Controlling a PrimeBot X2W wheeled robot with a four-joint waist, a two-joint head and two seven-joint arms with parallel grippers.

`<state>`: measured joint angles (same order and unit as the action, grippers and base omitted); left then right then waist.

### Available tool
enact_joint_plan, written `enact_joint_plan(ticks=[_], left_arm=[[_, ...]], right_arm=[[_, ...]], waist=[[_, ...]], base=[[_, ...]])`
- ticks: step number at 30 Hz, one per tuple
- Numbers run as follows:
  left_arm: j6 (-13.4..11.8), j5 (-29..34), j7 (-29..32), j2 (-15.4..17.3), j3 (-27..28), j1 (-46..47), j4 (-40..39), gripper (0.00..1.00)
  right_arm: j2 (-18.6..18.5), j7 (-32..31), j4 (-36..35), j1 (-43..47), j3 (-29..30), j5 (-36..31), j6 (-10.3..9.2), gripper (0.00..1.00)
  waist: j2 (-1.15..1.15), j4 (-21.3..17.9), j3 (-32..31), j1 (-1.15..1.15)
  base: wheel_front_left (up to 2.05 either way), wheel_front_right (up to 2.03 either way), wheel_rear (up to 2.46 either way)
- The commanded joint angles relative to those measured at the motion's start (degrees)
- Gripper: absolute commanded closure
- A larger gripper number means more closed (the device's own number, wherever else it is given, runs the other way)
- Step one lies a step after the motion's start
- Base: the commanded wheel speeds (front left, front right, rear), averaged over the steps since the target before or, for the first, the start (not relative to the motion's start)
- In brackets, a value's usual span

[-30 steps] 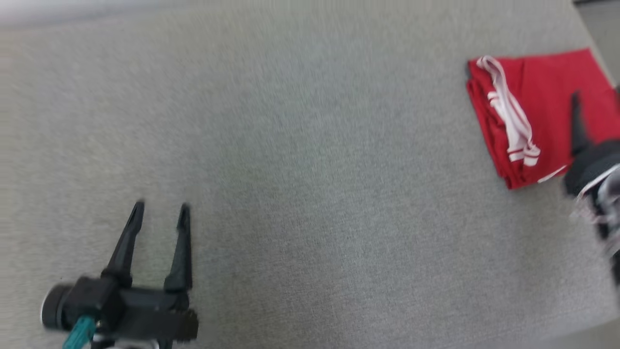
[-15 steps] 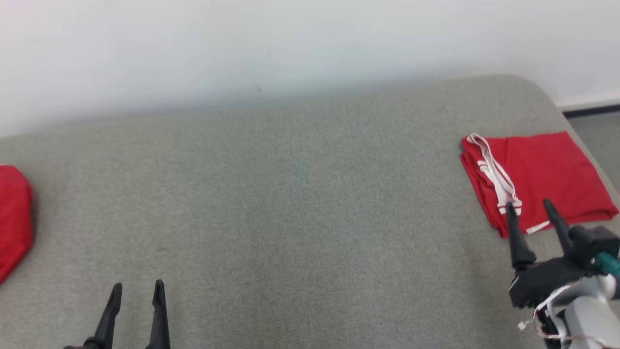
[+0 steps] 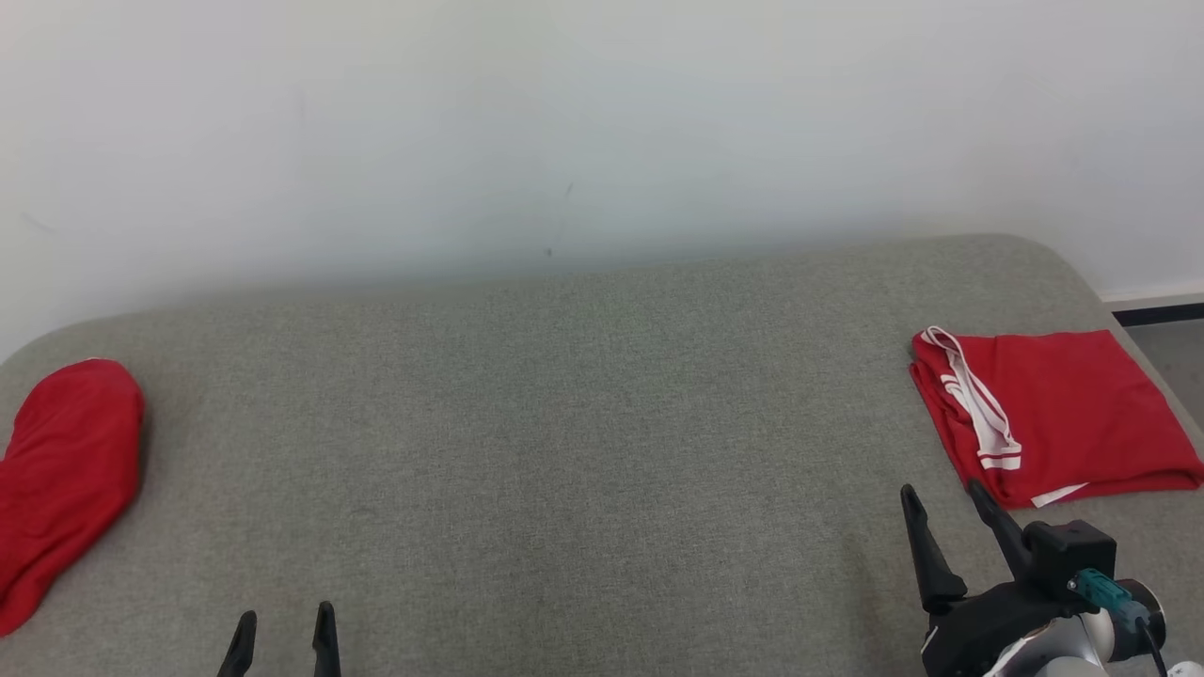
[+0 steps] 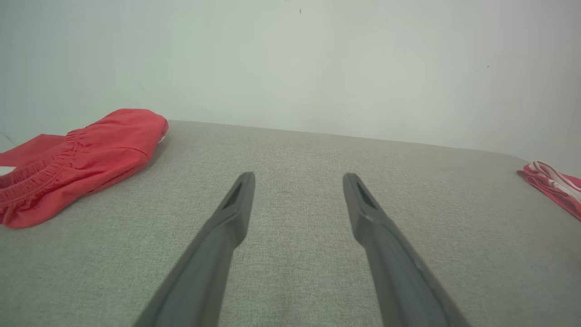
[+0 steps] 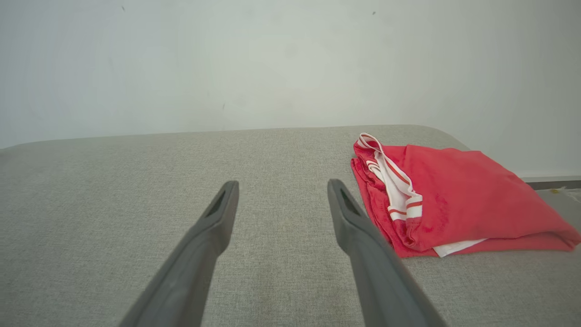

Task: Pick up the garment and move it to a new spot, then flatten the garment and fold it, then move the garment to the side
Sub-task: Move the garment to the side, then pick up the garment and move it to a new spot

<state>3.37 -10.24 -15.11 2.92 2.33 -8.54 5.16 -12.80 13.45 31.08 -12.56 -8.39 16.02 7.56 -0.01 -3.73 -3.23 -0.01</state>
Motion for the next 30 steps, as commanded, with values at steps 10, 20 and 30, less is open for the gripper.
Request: enact_joint_plan(ticks=[10,20,30], left_arm=[[-1.5,-1.3,0.0,0.0,-0.9,0.2,1.3,0.0],[-2.4,-0.9,0.0,0.0,-1.9,0.3,0.3,0.0],[-3.5,-0.7,0.0,0.0,-2.2,0.4,-0.7,0.0]], right_arm=[[0.2,-1.1,-1.5,1.5,-1.3,0.4,-0.16,0.0],[0.2,-1.2,-2.0,1.9,-1.3,0.8,-0.16,0.0],[0.9,-1.3,-1.8,2.4,-2.5,0.9,-0.16,0.0]], waist=[[0.01,0.5,-0.6,0.01],[0.01,0.7,-0.5,0.01],[0.01,3.4,-0.7,0.01]], base=[[0.0,0.0,0.0],[0.0,0.0,0.0],[0.0,0.0,0.0]])
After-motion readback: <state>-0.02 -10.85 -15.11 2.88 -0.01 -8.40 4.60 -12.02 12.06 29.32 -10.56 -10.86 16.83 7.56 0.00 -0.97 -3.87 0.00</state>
